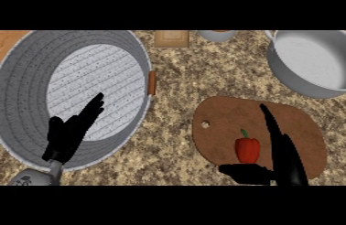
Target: Pick the bell pepper from the cutting board and place it in the pot
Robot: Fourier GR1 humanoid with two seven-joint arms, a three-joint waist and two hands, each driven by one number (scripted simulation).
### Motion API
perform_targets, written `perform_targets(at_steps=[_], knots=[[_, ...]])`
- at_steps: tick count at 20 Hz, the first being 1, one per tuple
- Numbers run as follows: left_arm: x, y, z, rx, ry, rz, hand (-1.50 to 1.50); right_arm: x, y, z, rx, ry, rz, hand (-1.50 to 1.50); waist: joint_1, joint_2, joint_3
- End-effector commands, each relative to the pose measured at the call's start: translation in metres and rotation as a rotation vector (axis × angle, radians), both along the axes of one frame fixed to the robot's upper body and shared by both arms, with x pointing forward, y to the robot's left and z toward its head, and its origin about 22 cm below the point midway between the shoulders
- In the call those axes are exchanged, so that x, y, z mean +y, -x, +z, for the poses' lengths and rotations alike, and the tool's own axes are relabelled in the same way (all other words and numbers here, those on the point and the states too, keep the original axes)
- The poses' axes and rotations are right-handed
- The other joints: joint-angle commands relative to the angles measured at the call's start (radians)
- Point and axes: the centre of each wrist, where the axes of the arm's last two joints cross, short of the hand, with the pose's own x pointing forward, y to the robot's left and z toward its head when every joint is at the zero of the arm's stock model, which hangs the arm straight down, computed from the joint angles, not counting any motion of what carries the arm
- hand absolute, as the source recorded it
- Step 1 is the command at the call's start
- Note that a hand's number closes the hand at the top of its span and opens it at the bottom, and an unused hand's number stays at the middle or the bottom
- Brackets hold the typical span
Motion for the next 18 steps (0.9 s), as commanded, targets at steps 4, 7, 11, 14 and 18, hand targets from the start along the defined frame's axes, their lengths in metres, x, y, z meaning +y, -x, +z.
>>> perform_targets(at_steps=[4,7,11,14,18], knots=[[-0.028,-0.002,-0.027,0.047,0.063,0.0,0.0,-0.017,0.002,-0.026,0.087,0.055,0.006,-1.5,-0.013,0.009,-0.017],[-0.025,-0.006,-0.015,0.038,0.086,-0.005,0.0,-0.031,0.004,-0.039,0.029,0.079,-0.029,-1.5,-0.013,0.008,-0.017],[-0.019,-0.002,-0.018,0.044,0.082,-0.009,0.0,-0.045,0.014,-0.035,-0.007,0.068,-0.032,-1.5,-0.014,0.007,-0.017],[-0.025,-0.002,-0.014,0.054,0.073,-0.003,0.0,-0.042,0.012,-0.035,-0.016,-0.008,-0.014,-1.5,-0.009,0.008,-0.017],[-0.029,0.0,-0.023,0.037,0.088,0.002,0.0,-0.043,0.019,-0.046,-0.08,-0.133,0.008,-1.5,-0.012,0.008,-0.017]])
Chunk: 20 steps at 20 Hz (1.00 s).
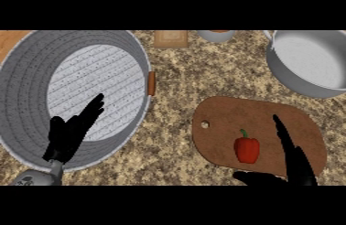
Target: Pick the bell pepper from the cutting board and place it in the pot
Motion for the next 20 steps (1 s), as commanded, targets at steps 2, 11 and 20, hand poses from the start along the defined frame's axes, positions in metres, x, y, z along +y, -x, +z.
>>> perform_targets(at_steps=[2,11,20], knots=[[-0.01,-0.01,-0.015,0.029,0.079,-0.007,0.0,0.006,-0.002,-0.013,-0.081,-0.13,0.018,-1.5,-0.007,0.014,-0.019],[-0.005,0.002,-0.016,0.019,0.07,-0.011,0.0,-0.005,-0.012,-0.058,-0.081,-0.298,-0.024,-1.5,0.004,0.013,-0.019],[-0.018,0.0,-0.018,0.016,0.061,0.006,0.0,-0.023,-0.009,-0.103,-0.079,-0.169,0.12,1.5,0.009,0.015,-0.019]])
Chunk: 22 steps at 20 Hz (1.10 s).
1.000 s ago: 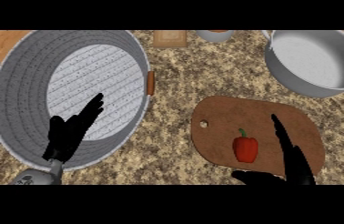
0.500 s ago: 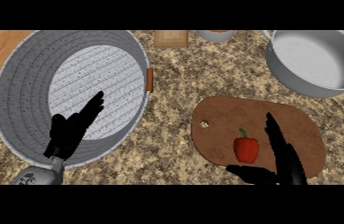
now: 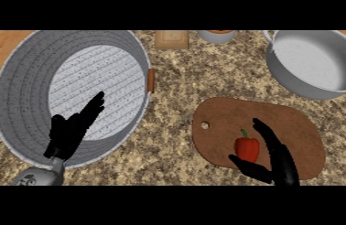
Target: Pick the bell pepper from the cutting board and place it in the pot
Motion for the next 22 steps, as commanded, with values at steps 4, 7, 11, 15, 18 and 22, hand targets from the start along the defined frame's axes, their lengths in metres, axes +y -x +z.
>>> perform_targets(at_steps=[4,7,11,15,18,22], knots=[[-0.042,0.004,-0.015,0.037,0.068,-0.006,0.0,0.018,0.006,-0.042,-0.007,-0.008,0.047,1.5,-0.003,0.022,-0.009],[-0.021,0.012,-0.017,0.032,0.081,-0.001,0.0,0.015,0.001,-0.051,-0.023,-0.032,0.036,1.5,0.005,0.023,-0.009],[-0.026,0.001,-0.014,0.042,0.074,0.02,0.0,-0.063,-0.003,-0.031,-0.123,-0.09,0.003,1.5,-0.007,0.025,-0.008],[-0.02,0.008,-0.01,0.034,0.08,0.005,0.0,-0.177,-0.002,0.019,-0.161,-0.012,0.033,1.5,-0.01,0.036,-0.001],[-0.013,0.014,-0.011,0.043,0.081,0.002,0.0,-0.229,0.002,0.046,-0.218,-0.021,0.025,1.5,0.0,0.037,0.002],[-0.027,0.008,-0.003,0.021,0.079,-0.023,0.0,-0.287,0.01,0.08,-0.303,0.057,0.0,1.5,0.012,0.041,0.004]])
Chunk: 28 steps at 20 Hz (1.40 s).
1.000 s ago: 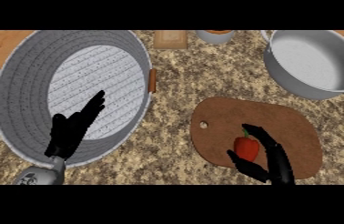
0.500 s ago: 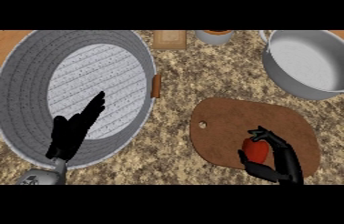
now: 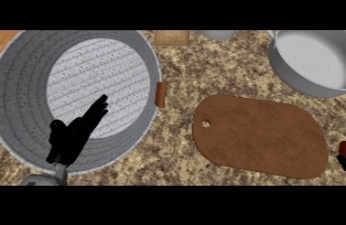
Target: Pick the bell pepper from the cutting board and place it in the pot
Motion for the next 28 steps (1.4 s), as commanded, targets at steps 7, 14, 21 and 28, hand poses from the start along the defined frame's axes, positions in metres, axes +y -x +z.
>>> perform_targets(at_steps=[7,14,21,28], knots=[[-0.032,-0.006,-0.005,0.007,0.052,-0.049,0.0,-0.102,0.016,0.061,-0.112,0.162,-0.065,1.5,0.04,0.017,-0.006],[-0.031,-0.013,-0.006,0.032,0.036,-0.045,0.0,-0.121,0.013,0.078,-0.191,0.33,-0.059,1.5,0.032,0.009,-0.01],[-0.028,-0.003,-0.017,0.029,0.035,-0.054,0.0,-0.126,-0.021,0.12,-0.186,0.5,-0.09,1.5,0.048,0.009,-0.013],[-0.024,-0.019,-0.014,0.033,0.036,-0.05,0.0,-0.11,-0.078,0.178,-0.16,0.58,-0.069,1.5,0.048,0.012,-0.015]])
